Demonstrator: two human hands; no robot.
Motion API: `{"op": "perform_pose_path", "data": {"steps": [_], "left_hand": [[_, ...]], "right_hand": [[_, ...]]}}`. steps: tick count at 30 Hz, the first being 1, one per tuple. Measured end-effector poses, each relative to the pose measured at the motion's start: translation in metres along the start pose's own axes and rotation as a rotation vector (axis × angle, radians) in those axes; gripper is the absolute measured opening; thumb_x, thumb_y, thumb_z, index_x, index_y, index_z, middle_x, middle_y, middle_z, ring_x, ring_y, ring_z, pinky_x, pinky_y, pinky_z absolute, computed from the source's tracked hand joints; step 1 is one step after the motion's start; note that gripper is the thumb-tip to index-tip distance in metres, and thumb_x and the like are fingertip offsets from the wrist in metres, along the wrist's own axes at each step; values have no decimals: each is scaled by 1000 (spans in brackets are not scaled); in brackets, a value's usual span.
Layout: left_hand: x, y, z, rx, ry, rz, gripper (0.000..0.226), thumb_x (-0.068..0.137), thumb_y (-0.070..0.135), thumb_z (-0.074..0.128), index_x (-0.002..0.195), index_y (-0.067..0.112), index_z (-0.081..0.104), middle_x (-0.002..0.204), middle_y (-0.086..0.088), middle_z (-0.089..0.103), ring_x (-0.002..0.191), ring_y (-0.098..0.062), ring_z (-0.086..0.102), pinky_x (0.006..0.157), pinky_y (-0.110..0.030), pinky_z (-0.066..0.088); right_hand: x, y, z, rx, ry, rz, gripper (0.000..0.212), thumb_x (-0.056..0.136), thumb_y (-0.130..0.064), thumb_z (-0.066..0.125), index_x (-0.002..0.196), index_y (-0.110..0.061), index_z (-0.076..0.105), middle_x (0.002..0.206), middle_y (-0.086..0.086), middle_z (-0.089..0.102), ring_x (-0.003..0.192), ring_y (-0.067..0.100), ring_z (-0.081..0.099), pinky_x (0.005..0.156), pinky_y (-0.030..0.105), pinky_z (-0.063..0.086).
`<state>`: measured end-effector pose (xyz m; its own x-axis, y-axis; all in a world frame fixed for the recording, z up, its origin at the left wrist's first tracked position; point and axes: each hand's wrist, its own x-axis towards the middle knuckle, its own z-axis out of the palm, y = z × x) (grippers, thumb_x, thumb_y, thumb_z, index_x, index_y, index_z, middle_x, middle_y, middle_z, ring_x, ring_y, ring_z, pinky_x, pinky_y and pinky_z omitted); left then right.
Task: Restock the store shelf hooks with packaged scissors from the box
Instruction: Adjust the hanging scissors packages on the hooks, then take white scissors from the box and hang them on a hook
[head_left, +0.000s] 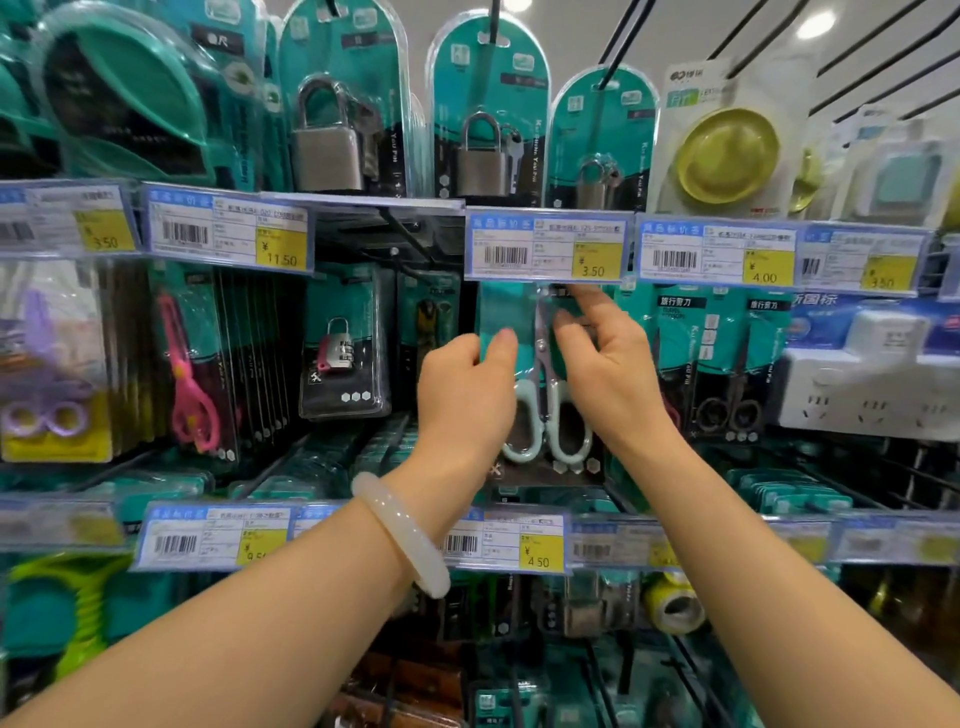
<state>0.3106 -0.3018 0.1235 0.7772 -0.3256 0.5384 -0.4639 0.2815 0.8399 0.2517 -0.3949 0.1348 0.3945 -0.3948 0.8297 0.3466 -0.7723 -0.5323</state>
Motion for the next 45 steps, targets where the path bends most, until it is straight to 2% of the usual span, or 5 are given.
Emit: {"op": "perform_pose_path", "data": {"steps": [8,16,19,25,45], "left_hand": [[27,-15,-4,55,-151,-251,21,95,29,52,98,12,63,92,-9,66,83,-25,61,73,-33,45],[40,-30,4,177,-224,-334,26,94,8,50,69,15,48,72,-7,53,85,-24,54,75,-34,50],[29,-30,-1,330,-234,-324,18,90,2,51,107,6,54,109,-13,60,106,-29,55,87,-32,46],[-10,-15,-12,927,-314,175,74,92,20,51,149,10,6,158,-11,1,146,-26,3,118,-38,9],[-291,-12,229,862,-1282,715,66,95,20,43,148,8,6,158,-16,2,146,-30,2,117,-45,13]], "right_hand": [[7,6,6,-242,-196,183,50,95,-41,45,142,-36,30,114,-2,59,103,20,57,88,31,43],[26,5,15,-600,-357,323,66,96,-32,48,147,-41,7,153,11,10,133,32,34,103,34,34],[17,9,19,-629,-413,366,71,94,-27,52,147,-39,6,156,11,-8,142,33,20,113,38,27],[-37,-15,5,-721,-394,199,55,94,-21,51,145,-19,30,155,9,15,144,24,16,113,31,20],[-285,-1,-323,-1405,-418,1004,67,87,-26,55,145,-13,22,150,12,23,136,29,27,106,37,32]]}}
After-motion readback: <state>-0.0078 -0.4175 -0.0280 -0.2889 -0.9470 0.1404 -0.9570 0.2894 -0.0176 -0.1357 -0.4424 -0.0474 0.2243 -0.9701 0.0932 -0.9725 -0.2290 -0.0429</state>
